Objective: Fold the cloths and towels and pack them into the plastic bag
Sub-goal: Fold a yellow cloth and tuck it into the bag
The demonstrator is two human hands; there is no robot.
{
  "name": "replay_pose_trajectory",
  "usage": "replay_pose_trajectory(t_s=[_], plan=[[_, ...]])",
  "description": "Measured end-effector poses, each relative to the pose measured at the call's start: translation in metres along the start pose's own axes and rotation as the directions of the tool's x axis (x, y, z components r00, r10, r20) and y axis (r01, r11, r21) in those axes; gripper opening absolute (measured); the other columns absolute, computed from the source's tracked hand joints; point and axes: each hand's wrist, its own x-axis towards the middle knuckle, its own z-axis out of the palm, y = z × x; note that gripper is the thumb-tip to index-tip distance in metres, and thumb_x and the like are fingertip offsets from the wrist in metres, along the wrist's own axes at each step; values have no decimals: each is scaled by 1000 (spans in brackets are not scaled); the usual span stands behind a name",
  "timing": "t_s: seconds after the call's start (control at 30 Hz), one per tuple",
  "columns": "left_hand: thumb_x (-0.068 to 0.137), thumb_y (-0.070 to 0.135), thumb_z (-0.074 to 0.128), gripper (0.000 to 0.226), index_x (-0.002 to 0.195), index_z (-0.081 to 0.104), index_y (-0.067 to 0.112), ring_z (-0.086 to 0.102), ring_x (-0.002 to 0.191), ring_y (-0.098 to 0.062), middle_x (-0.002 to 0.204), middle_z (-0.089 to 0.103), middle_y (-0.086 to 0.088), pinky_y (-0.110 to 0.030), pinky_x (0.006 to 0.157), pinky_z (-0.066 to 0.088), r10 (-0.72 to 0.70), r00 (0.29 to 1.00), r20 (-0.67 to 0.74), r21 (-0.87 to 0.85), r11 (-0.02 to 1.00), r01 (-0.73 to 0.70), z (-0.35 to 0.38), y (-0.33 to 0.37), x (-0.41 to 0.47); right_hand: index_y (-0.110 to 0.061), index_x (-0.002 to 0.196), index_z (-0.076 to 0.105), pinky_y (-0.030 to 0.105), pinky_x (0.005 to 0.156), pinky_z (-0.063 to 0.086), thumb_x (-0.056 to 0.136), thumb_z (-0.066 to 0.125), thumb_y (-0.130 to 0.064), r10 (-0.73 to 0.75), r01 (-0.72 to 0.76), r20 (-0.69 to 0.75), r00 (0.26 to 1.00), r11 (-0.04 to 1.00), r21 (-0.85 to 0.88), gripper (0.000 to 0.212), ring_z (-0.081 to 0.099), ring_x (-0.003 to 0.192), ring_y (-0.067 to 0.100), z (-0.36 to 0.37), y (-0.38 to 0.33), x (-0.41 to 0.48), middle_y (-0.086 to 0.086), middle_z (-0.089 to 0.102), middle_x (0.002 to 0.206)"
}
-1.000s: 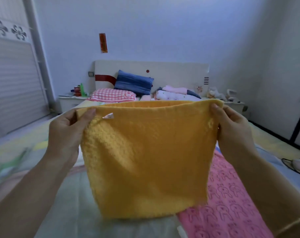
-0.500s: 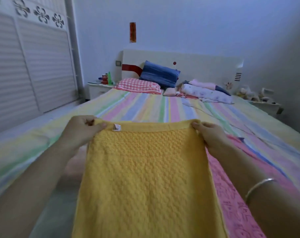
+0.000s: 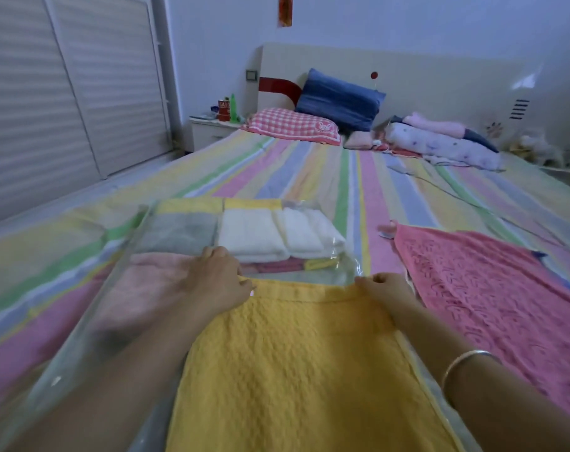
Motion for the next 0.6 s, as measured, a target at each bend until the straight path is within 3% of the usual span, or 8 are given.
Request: replay_pose_trajectory(t_s=[0.13,0.27,0.37,0.47,0.53,0.6], plan=[[77,54,69,22,83,70,33,41,120,-16,114,56,10,-33,99,35,153,986,64,-61,987,-149,-1,7,16,-14,92,68,37,82,51,90,61,-26,-56,55,-46,997,998,-7,14,61,88,20,-3,8,11,2,67,90],[88,33,64,18,76,72,22,49,106,-20,88,66,5,-30,80,39,115,993,-15,-25,993,-115,-5,13,28,-14,96,64,38,82,51,92,59,-27,-63,66,-101,993,997,34,14,60,91,21,-9,14,21,-1,63,89],[89,28,60,23,70,68,18,51,100,-21,82,68,4,-30,72,33,108,994,0,8,994,-108,3,13,30,-12,99,64,38,83,51,93,59,-24,-62,68,-112,992,996,57,14,61,94,22,-11,19,25,3,65,93],[89,28,61,23,70,69,20,54,97,-23,84,66,3,-33,74,40,112,991,-68,-19,993,-114,5,15,20,-13,112,60,35,81,50,93,58,-22,-109,106,-98,989,994,-42,21,58,94,19,-13,22,19,7,64,112],[87,28,63,14,75,65,22,55,96,-24,89,63,1,-35,77,43,133,978,-161,-92,985,-149,-3,21,2,-15,129,49,35,87,45,92,59,-21,-205,185,-97,974,966,-183,39,53,111,23,-17,19,2,8,51,132],[85,29,66,10,81,58,26,55,95,-18,92,60,4,-34,78,43,207,961,-184,-199,949,-243,-14,34,-33,-17,135,45,36,95,40,89,63,-20,-367,311,-88,926,873,-377,49,43,124,26,-21,14,-29,9,40,140]])
